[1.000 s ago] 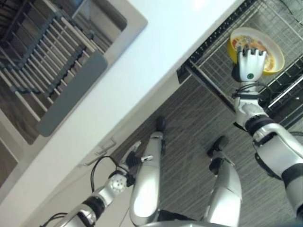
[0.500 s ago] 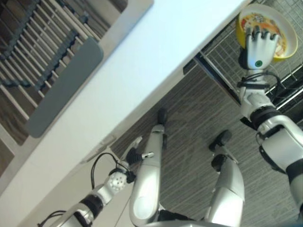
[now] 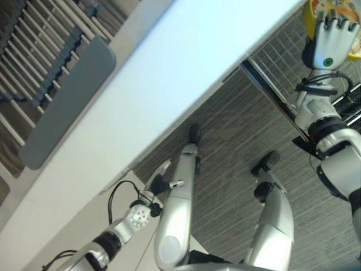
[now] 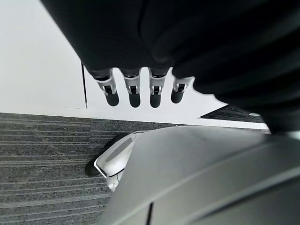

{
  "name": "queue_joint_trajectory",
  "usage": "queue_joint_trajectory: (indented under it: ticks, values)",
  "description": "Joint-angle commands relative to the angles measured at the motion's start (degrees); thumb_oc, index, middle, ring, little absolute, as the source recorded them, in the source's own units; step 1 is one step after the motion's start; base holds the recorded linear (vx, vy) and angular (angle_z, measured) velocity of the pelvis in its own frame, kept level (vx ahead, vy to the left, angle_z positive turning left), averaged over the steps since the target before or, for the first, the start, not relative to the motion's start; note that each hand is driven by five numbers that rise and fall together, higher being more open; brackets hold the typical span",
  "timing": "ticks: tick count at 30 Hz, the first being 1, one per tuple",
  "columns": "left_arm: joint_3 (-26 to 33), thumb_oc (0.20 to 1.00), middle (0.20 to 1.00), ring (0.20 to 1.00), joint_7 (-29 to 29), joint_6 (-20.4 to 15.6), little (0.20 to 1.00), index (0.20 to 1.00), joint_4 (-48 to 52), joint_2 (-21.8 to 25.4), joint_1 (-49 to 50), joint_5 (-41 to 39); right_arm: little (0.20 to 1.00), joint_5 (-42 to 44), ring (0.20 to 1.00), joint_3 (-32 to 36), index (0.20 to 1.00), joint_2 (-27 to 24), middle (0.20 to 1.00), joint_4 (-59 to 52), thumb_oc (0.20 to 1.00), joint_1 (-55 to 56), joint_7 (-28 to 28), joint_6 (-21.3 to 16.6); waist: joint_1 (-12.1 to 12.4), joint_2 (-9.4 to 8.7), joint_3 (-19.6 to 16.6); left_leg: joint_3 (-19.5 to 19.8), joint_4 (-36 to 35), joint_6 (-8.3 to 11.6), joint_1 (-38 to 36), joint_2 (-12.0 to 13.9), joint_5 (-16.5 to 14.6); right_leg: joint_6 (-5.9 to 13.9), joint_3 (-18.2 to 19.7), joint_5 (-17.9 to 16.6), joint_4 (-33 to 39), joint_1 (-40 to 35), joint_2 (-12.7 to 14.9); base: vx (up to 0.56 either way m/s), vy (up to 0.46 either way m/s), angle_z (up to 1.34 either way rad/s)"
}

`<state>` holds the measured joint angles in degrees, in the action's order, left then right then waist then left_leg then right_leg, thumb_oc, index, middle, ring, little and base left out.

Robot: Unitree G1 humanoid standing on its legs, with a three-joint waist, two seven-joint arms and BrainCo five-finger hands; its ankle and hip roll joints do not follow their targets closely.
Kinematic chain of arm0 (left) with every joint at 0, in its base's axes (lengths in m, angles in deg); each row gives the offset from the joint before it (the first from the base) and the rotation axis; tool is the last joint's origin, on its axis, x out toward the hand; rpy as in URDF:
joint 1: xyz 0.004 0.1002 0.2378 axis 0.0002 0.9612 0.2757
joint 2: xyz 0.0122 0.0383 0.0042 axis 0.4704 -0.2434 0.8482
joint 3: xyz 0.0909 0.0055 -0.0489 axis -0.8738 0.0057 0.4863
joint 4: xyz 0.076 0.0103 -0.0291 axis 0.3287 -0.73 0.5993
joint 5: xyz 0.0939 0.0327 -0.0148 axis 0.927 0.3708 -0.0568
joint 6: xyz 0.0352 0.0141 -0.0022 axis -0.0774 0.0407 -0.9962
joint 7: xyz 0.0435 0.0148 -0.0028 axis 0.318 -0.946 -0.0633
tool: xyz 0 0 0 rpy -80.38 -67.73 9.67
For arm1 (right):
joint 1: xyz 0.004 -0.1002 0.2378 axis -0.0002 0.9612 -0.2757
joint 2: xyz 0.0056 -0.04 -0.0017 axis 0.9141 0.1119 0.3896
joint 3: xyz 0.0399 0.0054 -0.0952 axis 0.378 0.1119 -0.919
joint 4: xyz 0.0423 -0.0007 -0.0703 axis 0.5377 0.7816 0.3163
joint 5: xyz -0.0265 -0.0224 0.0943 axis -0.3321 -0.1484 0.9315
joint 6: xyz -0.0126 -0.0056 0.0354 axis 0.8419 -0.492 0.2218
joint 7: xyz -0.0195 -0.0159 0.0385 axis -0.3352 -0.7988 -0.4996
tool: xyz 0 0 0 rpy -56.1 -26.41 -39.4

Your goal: Place the dishes in the dishwasher.

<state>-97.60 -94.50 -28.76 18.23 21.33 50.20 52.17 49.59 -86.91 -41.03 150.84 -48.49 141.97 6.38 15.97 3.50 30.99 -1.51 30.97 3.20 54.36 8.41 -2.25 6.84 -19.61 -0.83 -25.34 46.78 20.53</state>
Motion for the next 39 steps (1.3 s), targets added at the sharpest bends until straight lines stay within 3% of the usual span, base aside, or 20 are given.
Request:
queue_joint_trajectory:
  ticks: [1,4,5,6,13,16,21,23,30,33,39]
  values:
    - [-3.43,1.0,1.0,1.0,-1.04,-2.28,1.0,1.0,2.05,-0.21,5.45,0.24,0.2,1.76,0.2,-2.48,0.2,-6.25,0.2,0.22,0.2,-5.4,4.24,0.74,1.66,3.31,-1.2,1.89,-4.48,-1.75,0.43,-2.25,1.82,0.72,-0.16,6.08,-10.27,0.26,-1.39,0.0,0.0,0.0]
    - [-3.09,1.0,1.0,1.0,-1.24,-2.8,1.0,1.0,2.12,-0.12,5.53,0.17,0.2,2.3,0.2,-2.37,0.2,-6.65,0.2,0.78,0.2,-5.94,4.13,-0.05,1.75,3.38,-1.2,1.98,-4.59,-1.64,0.91,-2.26,1.97,0.71,-0.24,6.18,-10.16,0.64,-1.47,0.0,0.0,0.0]
    - [-3.14,1.0,1.0,1.0,-1.48,-2.75,1.0,1.0,2.36,-0.08,5.43,0.64,0.931,2.61,0.931,-2.11,0.931,-6.83,0.931,0.87,0.931,-5.91,3.44,-0.6,1.76,3.42,-1.2,2.02,-4.68,-1.61,1.18,-2.34,2.05,0.76,-0.24,6.06,-9.95,0.85,-1.45,0.0,0.0,0.0]
    - [-3.01,1.0,1.0,1.0,-1.41,-2.83,1.0,1.0,2.37,-0.03,5.44,0.77,1.0,4.38,1.0,-2.04,1.0,-7.11,1.0,0.9,1.0,-5.78,3.57,-1.65,1.76,3.4,-1.2,2.03,-4.82,-1.58,1.24,-2.38,2.15,0.8,-0.32,5.99,-9.78,0.87,-1.41,0.0,0.0,0.0]
    - [-3.3,1.0,1.0,1.0,-0.95,-2.89,1.0,1.0,2.91,0.05,5.13,0.52,1.0,2.82,1.0,-2.07,1.0,-6.13,1.0,1.0,1.0,-6.45,-0.39,-6.35,1.87,3.99,-1.2,1.73,-5.48,-1.25,1.44,-2.51,2.53,0.78,-0.22,5.89,-9.17,1.24,-1.39,0.0,0.0,0.0]
    - [-3.08,1.0,1.0,1.0,0.09,-3.29,1.0,1.0,2.77,-0.04,5.3,-0.54,1.0,5.65,1.0,-1.92,1.0,-5.63,1.0,0.68,1.0,-5.91,-4.93,-10.11,1.85,4.07,-1.2,1.39,-5.9,-1.08,1.18,-2.38,2.63,0.73,-0.38,5.82,-8.79,1.07,-1.24,0.0,0.0,0.0]
    - [-2.7,1.0,1.0,1.0,1.41,-3.12,1.0,1.0,3.41,0.15,5.33,-0.04,1.0,10.27,1.0,0.84,1.0,-3.76,1.0,0.94,1.0,-3.89,-13.16,-18.14,2.15,4.45,-1.2,1.11,-6.28,-0.95,0.71,-2.33,2.75,0.62,-0.75,5.64,-8.47,0.58,-0.88,0.0,0.0,0.0]
    - [-2.65,1.0,1.0,1.0,1.85,-2.63,1.0,1.0,3.84,0.11,5.35,-0.19,1.0,17.76,1.0,2.93,1.0,-2.62,1.0,0.93,1.0,-3.36,-16.93,-23.06,2.17,4.54,-1.2,0.93,-6.68,-0.73,0.25,-2.25,2.9,0.65,-0.78,5.59,-8.28,0.23,-0.84,0.0,0.0,0.0]
    - [-2.73,1.0,1.0,1.0,2.29,-0.73,1.0,1.0,4.57,-0.99,5.12,-0.83,1.0,24.46,1.0,10.17,1.0,-0.38,1.0,0.45,1.0,-0.1,-17.1,-26.94,1.54,5.05,-1.2,-0.44,-7.15,-0.53,-1.4,-1.87,2.9,0.41,-0.18,5.62,-8.13,-0.66,-0.63,-0.01,0.022,-0.01]
    - [-2.85,1.0,1.0,1.0,2.43,-0.17,1.0,1.0,3.67,-2.22,4.86,-1.41,1.0,26.47,1.0,14.55,1.0,1.57,1.0,0.24,1.0,1.83,-13.48,-31.41,1.07,5.32,-1.2,-1.35,-7.52,-0.53,-3.59,-1.53,2.6,0.2,0.38,6.01,-8.14,-2.04,-0.59,-0.01,0.068,-0.03]
    - [-2.26,1.0,1.0,1.0,1.94,3.26,1.0,1.0,1.96,-5.19,4.59,-2.51,1.0,29.81,1.0,22.99,1.0,5.87,1.0,-4.97,1.0,9.18,-8.46,-35.44,-0.83,4.36,-1.2,-2.88,-8.1,-0.71,-10.45,-0.75,1.19,0.09,0.99,6.42,-6.98,-7.65,-0.78,-0.01,0.041,-0.04]
